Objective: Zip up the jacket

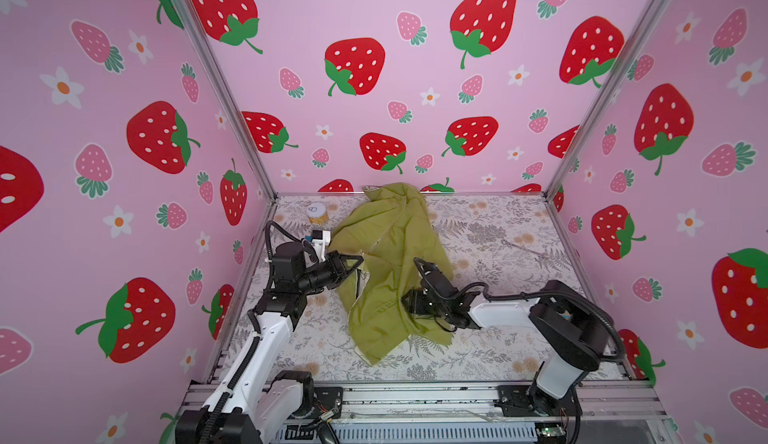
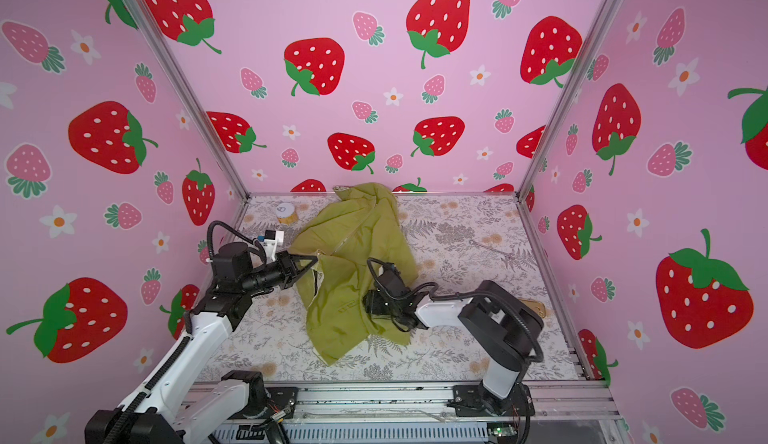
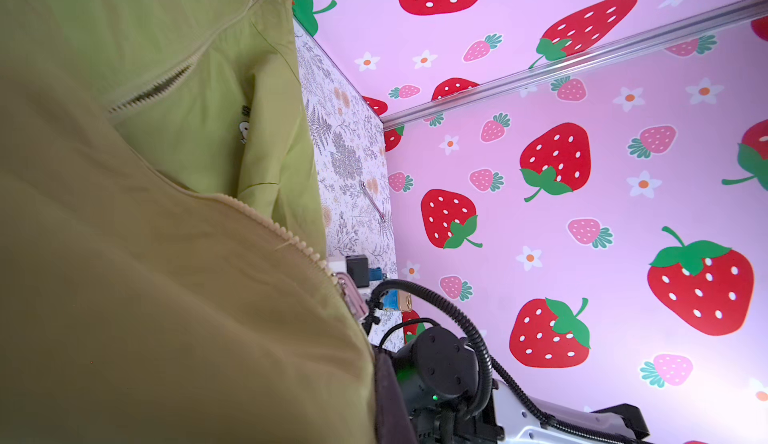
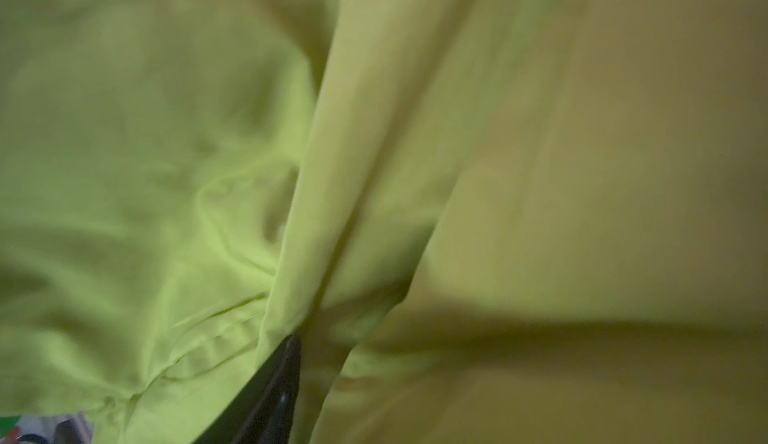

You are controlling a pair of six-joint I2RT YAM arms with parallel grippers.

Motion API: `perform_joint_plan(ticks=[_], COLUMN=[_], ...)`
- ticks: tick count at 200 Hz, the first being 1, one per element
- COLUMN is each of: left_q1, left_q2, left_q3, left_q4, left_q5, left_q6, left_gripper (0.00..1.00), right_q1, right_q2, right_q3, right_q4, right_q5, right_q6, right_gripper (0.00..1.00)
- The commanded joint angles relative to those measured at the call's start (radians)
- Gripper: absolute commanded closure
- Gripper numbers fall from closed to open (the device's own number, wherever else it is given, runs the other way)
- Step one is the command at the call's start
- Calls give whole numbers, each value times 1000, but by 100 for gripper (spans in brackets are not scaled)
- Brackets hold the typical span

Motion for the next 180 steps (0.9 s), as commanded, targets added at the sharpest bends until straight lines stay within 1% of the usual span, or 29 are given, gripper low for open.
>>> perform_joint_plan(ticks=[1, 13, 27, 54, 78, 96, 106, 117, 144, 146, 160, 180], left_q1=[8, 9, 8, 12, 14, 15, 14, 14, 15, 14, 16, 15], left_q2=[9, 7, -7, -34, -45, -48, -46, -42, -53, -55, -65, -75], left_q3=[43, 38, 32, 21, -20, -65, -87, -106, -127, -128, -140, -160], left_q4=[-7, -19, -51, -141, -166, -175, -179, -179, -197, -198, -197, -199], left_q5=[36, 36, 29, 0, -7, -21, -27, -26, -35, -36, -38, -34], left_q6=[18, 21, 39, 86, 94, 99, 97, 94, 97, 97, 90, 82], left_gripper=[100, 100, 100, 100, 100, 100, 100, 100, 100, 100, 100, 100], right_q1=[34, 28, 11, -46, -122, -197, -254, -289, -337, -340, -359, -380], right_q2=[102, 109, 74, -97, -283, -326, -299, -242, -18, 16, 140, 309], right_q3=[131, 173, 182, 109, 35, 39, 82, 142, 419, 450, 592, 791], right_q4=[119, 113, 91, 18, -89, -128, -147, -163, -231, -239, -257, -298], right_q5=[-68, -69, -51, 23, 136, 158, 134, 114, 73, 68, 39, 29], right_q6=[62, 47, 19, -61, -131, -175, -203, -230, -294, -298, -297, -283], right_gripper=[37, 37, 34, 26, 16, 11, 11, 11, 7, 7, 5, 4])
